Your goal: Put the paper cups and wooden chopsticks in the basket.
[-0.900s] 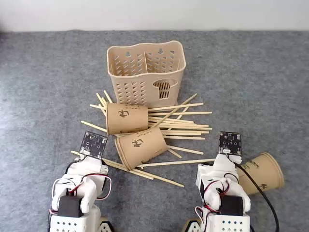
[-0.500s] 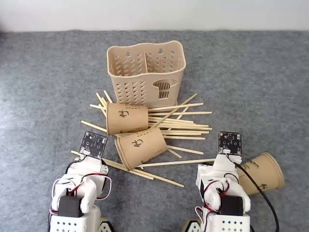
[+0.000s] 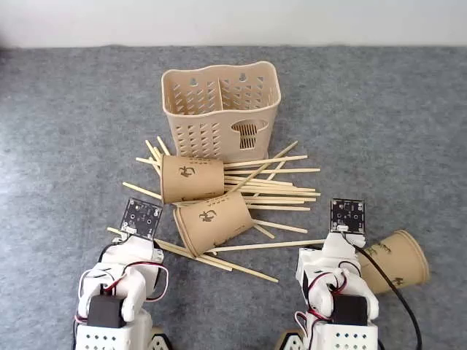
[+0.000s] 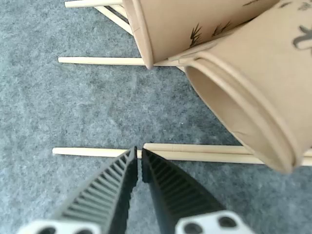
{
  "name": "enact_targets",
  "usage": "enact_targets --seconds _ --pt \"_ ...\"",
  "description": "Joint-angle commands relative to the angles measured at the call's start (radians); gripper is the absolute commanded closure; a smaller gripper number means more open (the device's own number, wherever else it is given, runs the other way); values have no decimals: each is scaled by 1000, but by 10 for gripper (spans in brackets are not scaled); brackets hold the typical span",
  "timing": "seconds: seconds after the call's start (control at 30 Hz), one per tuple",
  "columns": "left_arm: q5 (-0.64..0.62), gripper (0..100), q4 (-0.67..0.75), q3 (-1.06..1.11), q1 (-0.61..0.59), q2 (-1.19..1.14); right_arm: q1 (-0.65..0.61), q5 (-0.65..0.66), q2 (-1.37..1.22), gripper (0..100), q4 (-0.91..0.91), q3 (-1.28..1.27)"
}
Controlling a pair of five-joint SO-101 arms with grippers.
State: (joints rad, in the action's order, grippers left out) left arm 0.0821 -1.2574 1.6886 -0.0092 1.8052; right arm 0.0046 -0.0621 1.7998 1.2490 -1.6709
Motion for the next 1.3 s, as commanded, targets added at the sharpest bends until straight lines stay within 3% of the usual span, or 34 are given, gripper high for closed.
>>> enact_targets --seconds 0.0,0.97,1.27 --pt "8 986 -3 -5 9 12 -4 9 13 987 5 -14" --pt "9 986 -3 -5 8 11 -5 9 13 987 5 -14" --pt "12 986 -38 -102 8 11 -5 9 13 987 5 -14"
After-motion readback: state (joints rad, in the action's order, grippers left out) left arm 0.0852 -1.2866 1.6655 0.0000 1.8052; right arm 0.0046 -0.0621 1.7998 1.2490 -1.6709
